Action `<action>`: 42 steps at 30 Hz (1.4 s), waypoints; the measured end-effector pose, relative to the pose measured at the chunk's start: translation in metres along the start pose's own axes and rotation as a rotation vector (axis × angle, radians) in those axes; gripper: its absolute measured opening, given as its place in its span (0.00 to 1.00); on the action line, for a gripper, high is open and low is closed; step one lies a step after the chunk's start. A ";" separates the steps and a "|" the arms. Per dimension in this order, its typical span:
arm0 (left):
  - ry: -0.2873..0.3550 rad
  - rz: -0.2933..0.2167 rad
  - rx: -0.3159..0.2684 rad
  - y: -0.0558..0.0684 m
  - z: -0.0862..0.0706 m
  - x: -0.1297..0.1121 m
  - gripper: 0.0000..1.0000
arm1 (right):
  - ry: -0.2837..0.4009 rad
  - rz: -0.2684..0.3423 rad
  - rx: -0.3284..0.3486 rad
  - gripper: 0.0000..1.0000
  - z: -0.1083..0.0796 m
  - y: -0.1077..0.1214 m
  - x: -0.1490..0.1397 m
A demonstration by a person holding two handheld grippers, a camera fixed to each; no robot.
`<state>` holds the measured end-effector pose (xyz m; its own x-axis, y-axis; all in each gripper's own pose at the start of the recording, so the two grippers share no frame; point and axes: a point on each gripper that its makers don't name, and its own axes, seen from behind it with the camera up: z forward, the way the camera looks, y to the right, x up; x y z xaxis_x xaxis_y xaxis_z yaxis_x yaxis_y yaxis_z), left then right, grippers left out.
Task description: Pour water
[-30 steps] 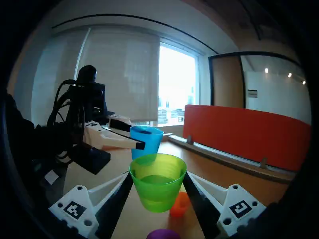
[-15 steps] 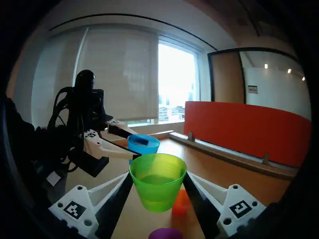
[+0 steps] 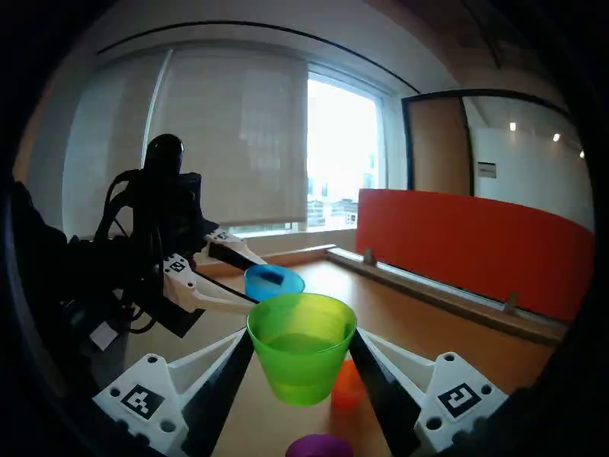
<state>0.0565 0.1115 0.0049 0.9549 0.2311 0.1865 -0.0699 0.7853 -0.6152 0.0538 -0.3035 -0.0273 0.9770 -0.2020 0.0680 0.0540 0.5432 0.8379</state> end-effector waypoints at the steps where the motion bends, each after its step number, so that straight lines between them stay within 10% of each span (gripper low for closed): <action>1: -0.004 0.000 -0.001 0.000 0.000 -0.001 0.85 | -0.002 0.000 0.000 0.89 0.000 0.000 -0.001; 42: -0.167 0.084 -0.035 0.018 0.009 -0.067 0.86 | -0.069 -0.003 0.032 0.89 -0.002 -0.014 -0.026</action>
<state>-0.0112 0.1151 -0.0115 0.8849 0.3891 0.2561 -0.1341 0.7394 -0.6598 0.0280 -0.3045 -0.0415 0.9604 -0.2597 0.1012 0.0494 0.5159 0.8552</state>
